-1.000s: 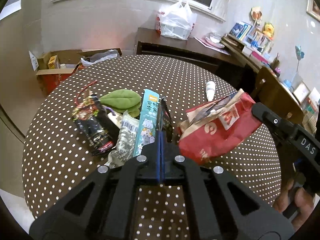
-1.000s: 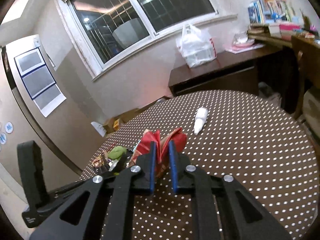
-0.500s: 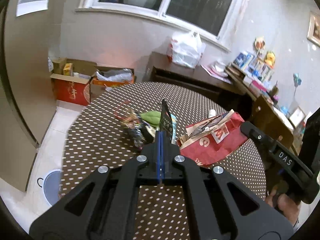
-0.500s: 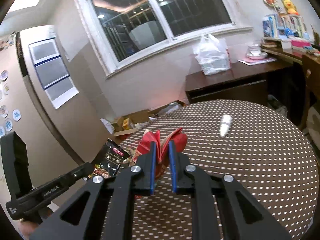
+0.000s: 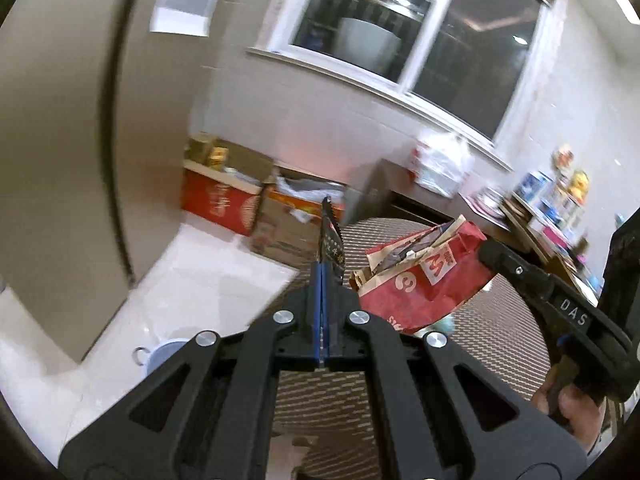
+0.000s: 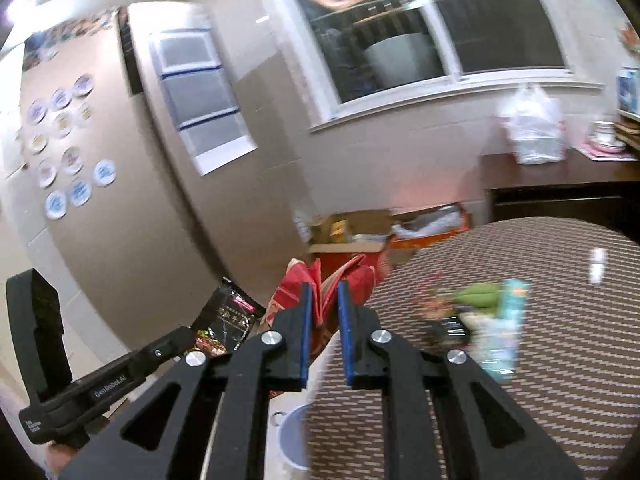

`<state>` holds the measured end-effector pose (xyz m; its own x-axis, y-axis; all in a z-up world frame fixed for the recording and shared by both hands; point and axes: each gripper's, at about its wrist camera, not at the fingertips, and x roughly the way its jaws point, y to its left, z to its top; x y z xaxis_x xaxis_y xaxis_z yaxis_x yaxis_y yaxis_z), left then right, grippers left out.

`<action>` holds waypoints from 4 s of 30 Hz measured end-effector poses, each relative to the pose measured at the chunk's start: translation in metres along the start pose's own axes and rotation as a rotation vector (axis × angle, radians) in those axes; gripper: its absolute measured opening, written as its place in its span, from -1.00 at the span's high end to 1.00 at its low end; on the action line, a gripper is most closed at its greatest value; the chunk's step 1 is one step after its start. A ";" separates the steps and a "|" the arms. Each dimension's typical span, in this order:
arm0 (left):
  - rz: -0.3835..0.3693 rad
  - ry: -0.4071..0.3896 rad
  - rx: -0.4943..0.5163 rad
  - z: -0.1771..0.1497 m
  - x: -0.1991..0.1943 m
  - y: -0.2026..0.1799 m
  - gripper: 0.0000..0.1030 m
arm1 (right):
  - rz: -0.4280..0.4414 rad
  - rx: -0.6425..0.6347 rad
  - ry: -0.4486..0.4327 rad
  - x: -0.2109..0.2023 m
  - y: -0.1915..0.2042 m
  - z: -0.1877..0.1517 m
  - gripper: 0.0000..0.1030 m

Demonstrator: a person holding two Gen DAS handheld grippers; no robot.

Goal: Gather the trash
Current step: 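Carry the red bag and dark wrapper to the bucket and release both, then move both open grippers back over the table toward the snack tube, then grasp the blue-white snack tube with the right gripper while the left grasps a white wrapper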

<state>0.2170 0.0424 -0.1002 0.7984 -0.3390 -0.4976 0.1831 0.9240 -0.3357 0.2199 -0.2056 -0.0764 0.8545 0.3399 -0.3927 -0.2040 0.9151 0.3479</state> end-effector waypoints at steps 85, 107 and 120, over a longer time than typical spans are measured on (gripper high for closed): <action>0.150 0.143 0.104 -0.019 0.069 -0.004 -0.29 | -0.182 0.052 0.079 0.033 -0.014 -0.034 -0.27; -0.067 0.395 0.366 -0.080 0.175 -0.172 0.06 | -0.406 0.229 0.135 -0.032 -0.188 -0.045 -0.29; -0.080 0.410 0.500 -0.089 0.199 -0.184 0.30 | -0.390 0.191 0.234 0.027 -0.186 -0.030 -0.29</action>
<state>0.2908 -0.2110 -0.2088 0.5056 -0.3587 -0.7847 0.5570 0.8302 -0.0206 0.2669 -0.3599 -0.1770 0.7150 0.0396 -0.6980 0.2196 0.9352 0.2780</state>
